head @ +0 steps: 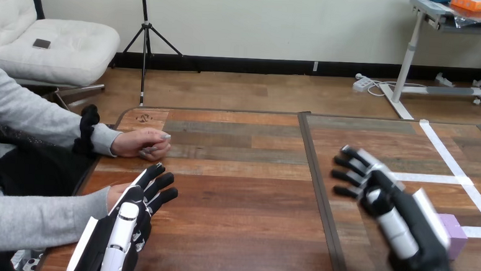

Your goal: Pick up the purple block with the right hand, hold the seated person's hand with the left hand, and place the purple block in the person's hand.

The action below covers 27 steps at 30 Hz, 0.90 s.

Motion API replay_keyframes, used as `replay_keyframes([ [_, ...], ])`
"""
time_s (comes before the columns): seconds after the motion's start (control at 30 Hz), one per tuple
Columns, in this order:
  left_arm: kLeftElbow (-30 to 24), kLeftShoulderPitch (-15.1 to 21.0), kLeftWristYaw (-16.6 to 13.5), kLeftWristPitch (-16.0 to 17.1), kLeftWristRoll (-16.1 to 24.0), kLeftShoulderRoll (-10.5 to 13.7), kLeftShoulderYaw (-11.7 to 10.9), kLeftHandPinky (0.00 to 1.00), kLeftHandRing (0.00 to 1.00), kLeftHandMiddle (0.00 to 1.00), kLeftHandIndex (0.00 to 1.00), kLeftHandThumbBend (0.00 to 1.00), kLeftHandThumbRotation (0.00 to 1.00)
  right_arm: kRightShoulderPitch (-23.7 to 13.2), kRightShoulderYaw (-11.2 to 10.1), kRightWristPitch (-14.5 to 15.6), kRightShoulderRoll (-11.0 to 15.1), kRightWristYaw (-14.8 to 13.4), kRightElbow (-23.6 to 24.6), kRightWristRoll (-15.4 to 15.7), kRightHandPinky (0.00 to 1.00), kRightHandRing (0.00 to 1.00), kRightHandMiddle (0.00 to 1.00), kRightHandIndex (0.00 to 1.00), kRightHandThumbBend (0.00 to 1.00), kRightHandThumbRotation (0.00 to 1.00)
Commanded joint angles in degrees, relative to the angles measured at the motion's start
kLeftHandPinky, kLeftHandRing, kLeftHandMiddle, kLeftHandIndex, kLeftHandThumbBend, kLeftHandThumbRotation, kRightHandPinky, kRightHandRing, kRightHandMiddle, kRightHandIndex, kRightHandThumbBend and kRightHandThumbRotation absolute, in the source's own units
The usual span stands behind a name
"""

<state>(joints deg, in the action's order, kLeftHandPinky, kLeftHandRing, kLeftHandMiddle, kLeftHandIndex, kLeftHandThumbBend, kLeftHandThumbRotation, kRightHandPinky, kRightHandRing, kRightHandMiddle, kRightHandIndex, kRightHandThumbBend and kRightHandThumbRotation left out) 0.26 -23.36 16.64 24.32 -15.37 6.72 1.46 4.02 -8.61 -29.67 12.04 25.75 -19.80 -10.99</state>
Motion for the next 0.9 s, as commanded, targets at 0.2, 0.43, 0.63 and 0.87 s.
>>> replay_keyframes([
  [0.2, -2.7, 3.6, -0.1, 0.4, 0.1, -1.4, 0.0, 0.98, 0.88, 0.89, 0.91, 0.37, 1.0, -11.1, -4.2, -2.6, 4.9, 2.1, -4.8, -4.3, 0.8, 0.87, 0.89, 0.9, 1.0, 0.78],
  [0.43, -2.3, 3.9, 0.3, 0.3, -0.3, -1.5, 0.0, 0.97, 0.88, 0.88, 0.9, 0.38, 1.0, -13.8, -6.0, -4.1, 6.1, -0.2, -8.4, -3.2, 0.82, 0.87, 0.88, 0.9, 1.0, 0.79],
  [0.63, -2.3, 3.8, 0.4, 0.1, -0.6, -1.7, 0.0, 0.97, 0.87, 0.88, 0.9, 0.4, 1.0, -16.3, -7.2, -6.5, 7.4, -0.5, -12.6, -3.1, 0.83, 0.87, 0.89, 0.9, 1.0, 0.81],
  [0.87, -2.1, 3.9, 0.3, 0.4, -0.5, -1.8, 0.0, 0.97, 0.86, 0.87, 0.89, 0.41, 1.0, -19.0, -8.3, -8.2, 8.9, -1.8, -17.6, -2.1, 0.83, 0.87, 0.89, 0.9, 1.0, 0.83],
])
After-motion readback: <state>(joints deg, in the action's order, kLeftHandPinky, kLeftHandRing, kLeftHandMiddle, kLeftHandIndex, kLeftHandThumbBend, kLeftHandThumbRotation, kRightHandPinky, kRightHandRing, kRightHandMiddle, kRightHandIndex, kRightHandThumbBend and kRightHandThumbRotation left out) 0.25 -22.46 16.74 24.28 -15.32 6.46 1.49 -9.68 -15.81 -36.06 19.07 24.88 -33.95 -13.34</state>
